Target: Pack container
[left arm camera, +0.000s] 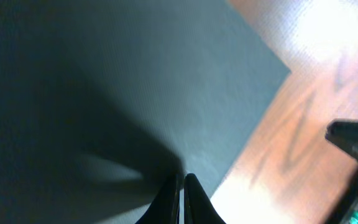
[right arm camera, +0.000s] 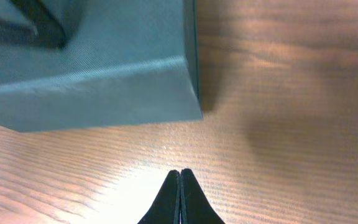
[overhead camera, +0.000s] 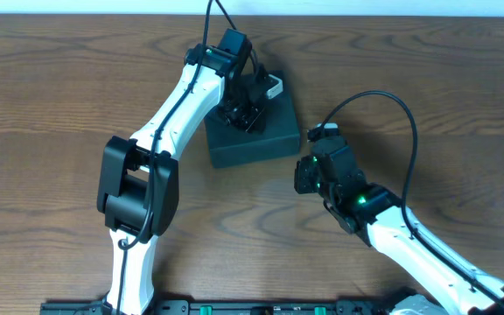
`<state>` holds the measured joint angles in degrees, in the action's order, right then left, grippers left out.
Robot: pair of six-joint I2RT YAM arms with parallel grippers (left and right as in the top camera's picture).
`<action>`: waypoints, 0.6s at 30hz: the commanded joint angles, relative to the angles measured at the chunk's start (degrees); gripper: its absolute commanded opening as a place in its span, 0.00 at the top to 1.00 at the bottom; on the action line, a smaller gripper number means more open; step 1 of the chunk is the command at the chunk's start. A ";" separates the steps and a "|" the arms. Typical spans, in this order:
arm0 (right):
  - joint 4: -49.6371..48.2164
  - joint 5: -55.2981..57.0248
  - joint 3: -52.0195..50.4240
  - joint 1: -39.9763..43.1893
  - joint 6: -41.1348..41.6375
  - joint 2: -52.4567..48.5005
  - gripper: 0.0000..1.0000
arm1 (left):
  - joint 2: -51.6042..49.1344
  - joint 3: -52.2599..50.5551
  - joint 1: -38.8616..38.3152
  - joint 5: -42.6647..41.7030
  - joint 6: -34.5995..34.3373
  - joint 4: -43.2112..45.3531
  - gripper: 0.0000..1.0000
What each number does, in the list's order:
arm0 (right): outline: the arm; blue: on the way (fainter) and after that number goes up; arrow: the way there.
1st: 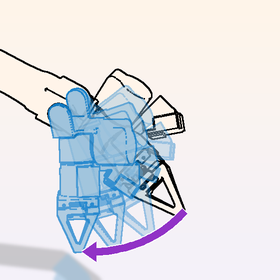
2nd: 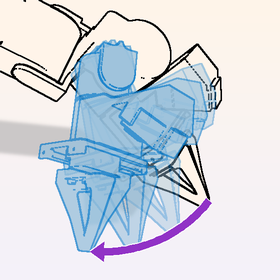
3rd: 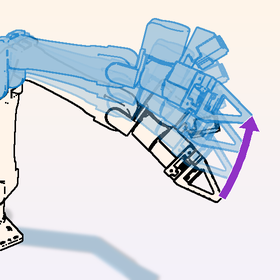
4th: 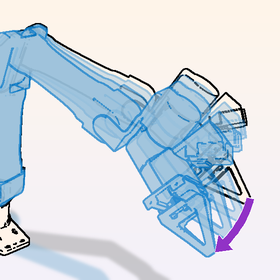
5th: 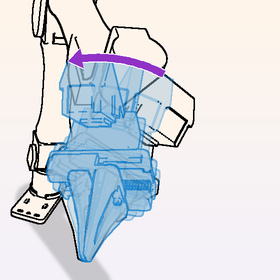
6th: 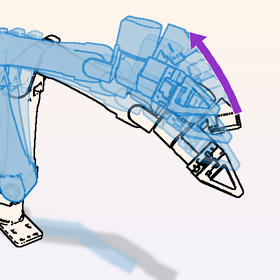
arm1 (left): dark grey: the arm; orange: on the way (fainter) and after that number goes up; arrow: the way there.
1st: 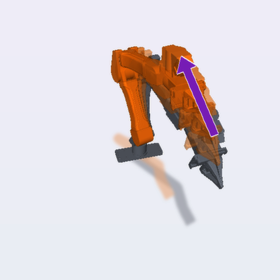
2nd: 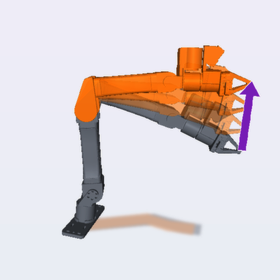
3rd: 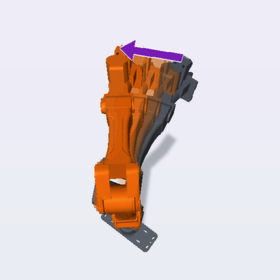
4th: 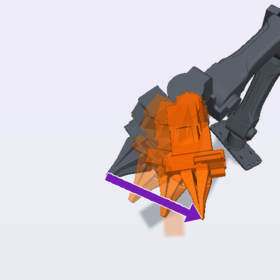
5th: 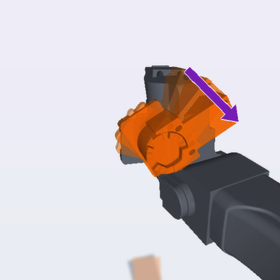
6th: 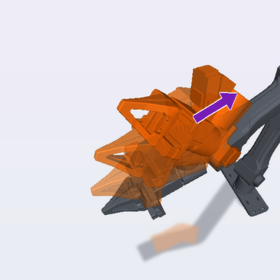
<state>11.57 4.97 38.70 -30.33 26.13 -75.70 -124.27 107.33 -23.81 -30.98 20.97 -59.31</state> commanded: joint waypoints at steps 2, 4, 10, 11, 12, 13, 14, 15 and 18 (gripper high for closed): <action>1.38 0.74 -1.14 0.42 1.73 -0.33 0.98 | 1.33 -0.48 -1.86 4.59 -0.90 2.54 0.94; 2.93 0.76 -1.16 0.42 1.73 -0.33 0.99 | 0.83 -0.48 -2.51 4.63 -0.90 3.52 0.94; 2.29 0.74 -2.01 0.39 1.70 -0.55 0.99 | -1.09 -0.48 -2.80 4.55 -1.90 3.54 0.94; 1.31 0.59 -2.43 0.35 1.70 -0.92 0.98 | -1.09 -0.48 -2.80 4.57 -1.88 3.56 0.94; -0.35 0.07 -3.15 0.31 1.70 -1.60 0.99 | -1.09 -0.48 -2.80 4.57 -1.88 3.58 0.94; -2.25 -0.44 -3.91 0.31 1.70 -2.34 0.99 | -1.09 -0.48 -2.80 4.61 -1.88 3.54 0.94; -4.39 -0.98 -4.72 0.31 1.73 -3.17 0.98 | -1.11 -0.55 -2.80 4.61 -1.88 3.50 0.94; -6.82 -1.16 -5.55 0.31 2.19 -4.24 0.99 | -1.14 -0.79 -2.84 4.59 -1.90 3.61 0.94; -11.21 -1.20 -6.32 0.28 2.60 -7.21 0.98 | -1.14 -1.57 -2.86 4.59 -1.90 3.67 0.94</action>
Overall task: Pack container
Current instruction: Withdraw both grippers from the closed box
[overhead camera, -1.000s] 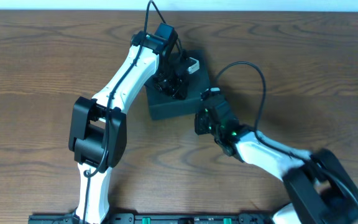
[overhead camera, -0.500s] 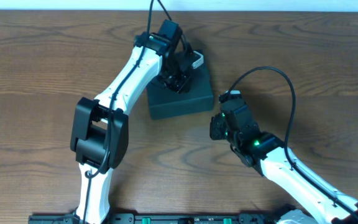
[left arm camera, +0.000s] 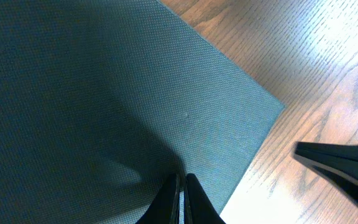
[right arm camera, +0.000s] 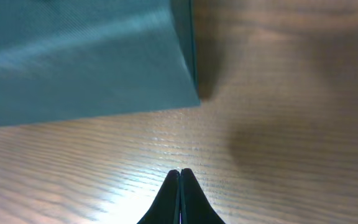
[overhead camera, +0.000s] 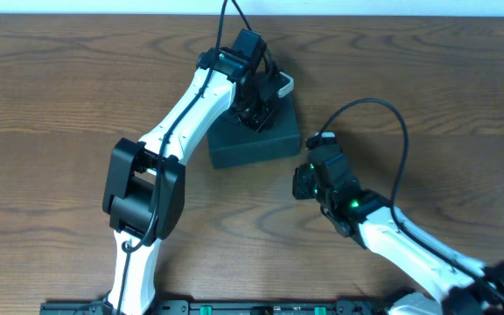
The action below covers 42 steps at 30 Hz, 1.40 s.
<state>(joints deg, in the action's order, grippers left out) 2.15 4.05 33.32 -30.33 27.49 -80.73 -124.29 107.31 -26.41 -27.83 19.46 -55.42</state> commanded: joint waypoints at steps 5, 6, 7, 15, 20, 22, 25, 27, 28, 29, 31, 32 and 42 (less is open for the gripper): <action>-12.04 -1.73 -0.94 0.24 1.90 -8.09 0.99 | -1.14 -3.02 -0.26 1.42 -0.44 -0.50 0.94; -15.28 -1.70 -0.94 0.26 2.95 -9.70 0.99 | -1.14 -3.02 -0.26 1.42 -0.44 -0.68 0.94; -18.80 -1.70 -0.92 0.24 4.15 -11.52 0.98 | -1.14 -3.02 -0.26 1.42 -0.42 -1.03 0.94; -33.94 -1.22 -0.90 0.26 8.24 -22.69 0.98 | -1.14 -3.02 -0.26 1.44 -0.39 -1.75 0.94; -35.78 -1.88 -0.90 0.26 8.81 -23.71 0.98 | -1.14 -3.02 -0.26 1.42 -0.42 -2.29 0.94; -33.53 -6.14 -0.90 0.42 7.19 -22.40 0.98 | -1.05 -2.82 -0.24 1.38 -0.72 -2.82 0.94; -22.49 -13.31 -0.81 1.79 3.85 -13.16 0.98 | 1.75 0.98 0.96 -2.36 -3.45 -5.20 0.94; -15.02 -13.09 -0.70 2.71 0.07 -4.81 0.98 | 4.76 4.02 2.32 -0.76 -5.11 -6.75 0.94; -12.04 -12.24 -0.70 3.32 -1.90 -0.59 0.98 | 6.80 4.94 3.32 1.16 -6.27 -6.93 0.94; -9.68 -10.69 -0.70 3.96 -2.71 3.17 0.98 | 8.87 5.09 4.44 2.97 -7.26 -6.69 0.94; -6.16 -6.03 -0.70 5.86 -2.71 10.05 0.99 | 12.48 5.09 7.65 4.87 -8.66 -6.01 0.94; -5.25 -4.24 -0.70 7.10 -2.71 12.61 0.99 | 13.53 5.07 9.51 4.87 -9.40 -5.73 0.94; -10.64 -14.08 -0.68 19.30 -2.71 3.78 0.99 | 6.38 -7.89 28.11 -6.03 -19.45 4.66 0.94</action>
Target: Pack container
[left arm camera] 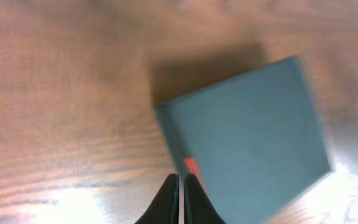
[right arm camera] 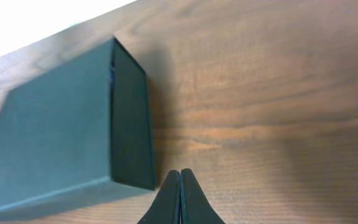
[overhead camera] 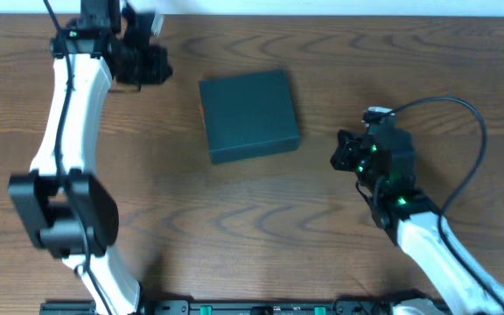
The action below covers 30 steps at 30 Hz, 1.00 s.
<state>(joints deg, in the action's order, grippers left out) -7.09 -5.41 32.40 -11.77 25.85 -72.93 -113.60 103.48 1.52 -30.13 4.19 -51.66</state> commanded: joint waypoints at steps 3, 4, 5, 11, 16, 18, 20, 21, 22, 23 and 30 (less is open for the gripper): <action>-6.86 -8.72 1.31 0.87 -1.05 -11.58 0.98 | -9.38 -6.88 -0.48 -7.48 -7.37 4.24 0.94; -8.00 -9.84 2.19 0.87 -1.05 -13.94 0.99 | -10.60 -6.95 -0.94 -7.91 -8.44 4.87 0.94; -8.52 -10.56 2.97 0.87 -1.05 -15.47 0.99 | -11.52 -6.95 -1.36 -7.89 -9.77 5.55 0.94; -8.46 -17.62 12.61 0.87 -2.80 -26.67 0.99 | -12.96 -6.95 -3.72 -7.63 -13.27 11.58 0.94; -7.50 -23.74 17.14 0.85 -2.86 -30.10 0.99 | -12.96 -6.95 -6.16 -7.34 -15.17 14.78 0.94; -6.51 -26.40 17.49 0.74 -3.89 -30.05 0.99 | -12.96 -6.95 -7.06 -7.34 -15.17 15.63 0.94; -5.25 -29.33 17.49 0.46 -3.87 -30.05 0.98 | -12.96 -6.95 -7.85 -7.19 -15.17 16.63 0.94; -3.45 -30.10 17.49 0.17 -3.85 -30.05 0.98 | -12.96 -6.95 -8.22 -7.13 -15.17 17.07 0.94; -2.47 -30.32 17.49 0.02 -3.87 -30.05 0.99 | -12.96 -6.95 -8.35 -7.10 -15.17 17.25 0.94; -1.27 -30.64 17.49 -0.20 -3.89 -30.05 0.99 | -12.96 -6.95 -8.48 -6.93 -15.19 17.40 0.94; 2.54 -29.83 17.49 0.11 -5.16 -30.05 0.99 | -12.96 -6.95 -8.57 -6.80 -15.17 16.74 0.94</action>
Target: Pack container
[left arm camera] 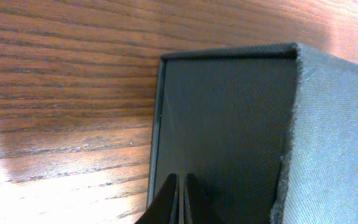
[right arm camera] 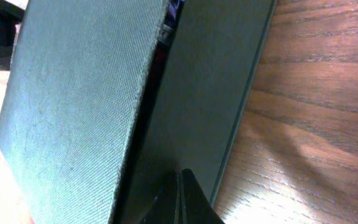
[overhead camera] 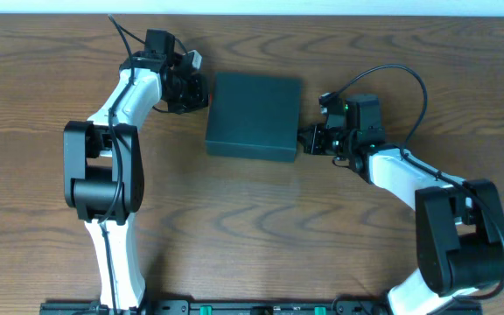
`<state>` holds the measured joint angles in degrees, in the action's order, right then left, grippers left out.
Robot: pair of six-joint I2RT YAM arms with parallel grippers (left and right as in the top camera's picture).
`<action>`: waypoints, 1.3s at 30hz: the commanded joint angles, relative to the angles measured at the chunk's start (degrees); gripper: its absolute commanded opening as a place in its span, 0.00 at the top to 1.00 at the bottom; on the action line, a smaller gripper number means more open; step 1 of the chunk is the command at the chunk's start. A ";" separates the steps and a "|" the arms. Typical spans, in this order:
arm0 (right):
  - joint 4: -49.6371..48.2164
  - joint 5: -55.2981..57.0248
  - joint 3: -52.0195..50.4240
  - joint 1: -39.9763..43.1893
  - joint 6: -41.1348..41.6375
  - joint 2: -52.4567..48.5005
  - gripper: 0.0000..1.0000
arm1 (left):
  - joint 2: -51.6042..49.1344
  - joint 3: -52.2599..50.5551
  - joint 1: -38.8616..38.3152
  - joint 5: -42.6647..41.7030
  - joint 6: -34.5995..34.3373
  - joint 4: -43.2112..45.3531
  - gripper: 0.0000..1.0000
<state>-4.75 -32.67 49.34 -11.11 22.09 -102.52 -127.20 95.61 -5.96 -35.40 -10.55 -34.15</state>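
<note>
A dark teal lidded box (overhead camera: 252, 116) lies in the middle of the wooden table. My left gripper (overhead camera: 201, 94) is shut, its tips against the box's left side wall (left arm camera: 222, 137) in the left wrist view, low near the table. My right gripper (overhead camera: 305, 141) is shut too, its tips touching the box's right side wall (right arm camera: 210, 93) under the lid's edge. The textured lid (right arm camera: 73, 99) fills the left of the right wrist view. A sliver of red (right arm camera: 160, 54) shows at the lid's edge. What is inside the box is hidden.
Brown wooden table (overhead camera: 42, 175) lies all round the box. Both arms reach in from the front, the left arm (overhead camera: 103, 149) along the left side, the right arm (overhead camera: 427, 192) from the right. The table's far edge (overhead camera: 322, 12) runs just behind the box.
Both shut grippers have come from well clear of the box to touch its opposite sides. The box now sits turned slightly clockwise and a little farther right.
At first my shut left gripper was on the box's lid and the shut right gripper stood by its front right corner. Then both arms were away from the box, the left at the far back left. Now each shut gripper rests against one side of the box.
</note>
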 commanded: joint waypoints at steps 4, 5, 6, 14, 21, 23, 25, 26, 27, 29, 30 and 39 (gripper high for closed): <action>1.66 0.50 0.63 1.16 -1.40 0.83 0.98 | 0.66 0.94 -0.87 -1.44 -0.15 -4.85 0.94; 3.72 1.99 1.05 2.16 -1.40 2.05 0.99 | 0.68 0.96 -0.57 -1.46 -0.02 -6.97 0.94; 5.64 3.45 1.44 2.75 -1.42 2.99 0.99 | 0.70 0.96 -0.35 -1.51 0.37 -8.61 0.94; 30.38 19.50 8.39 4.35 -8.09 18.47 0.99 | 1.46 0.96 -1.49 -0.74 4.28 -16.26 0.94; 47.82 18.93 9.05 4.35 -15.37 36.33 0.99 | 19.78 0.96 0.31 14.67 1.73 -26.62 0.94; 53.11 18.21 9.07 4.35 -18.05 41.92 0.99 | 26.77 0.63 -0.44 15.04 1.44 -29.42 0.94; 59.47 15.85 9.05 4.35 -21.46 49.03 0.99 | 35.82 -1.51 -3.23 16.09 -0.76 -31.19 0.94; 61.90 14.64 9.05 4.35 -22.51 52.04 0.98 | 40.39 -3.26 -5.51 18.18 -2.54 -31.21 0.94; 65.75 12.55 9.03 4.35 -23.08 57.18 0.99 | 46.90 -6.40 -9.44 22.60 -5.99 -31.32 0.94; 70.69 11.21 8.98 4.35 -23.04 63.49 0.99 | 56.83 -12.26 -17.09 28.63 -12.33 -31.36 0.94; 73.46 11.23 8.96 4.33 -23.08 66.53 0.98 | 61.46 -15.32 -21.18 31.28 -15.23 -31.43 0.94; 84.13 2.27 2.86 3.58 -24.92 80.67 0.98 | 86.55 -39.34 -43.89 37.70 -34.38 -31.45 0.94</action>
<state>79.02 -25.23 53.67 -7.05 -1.69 -23.44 -43.35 59.59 -47.20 -1.39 -37.32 -65.65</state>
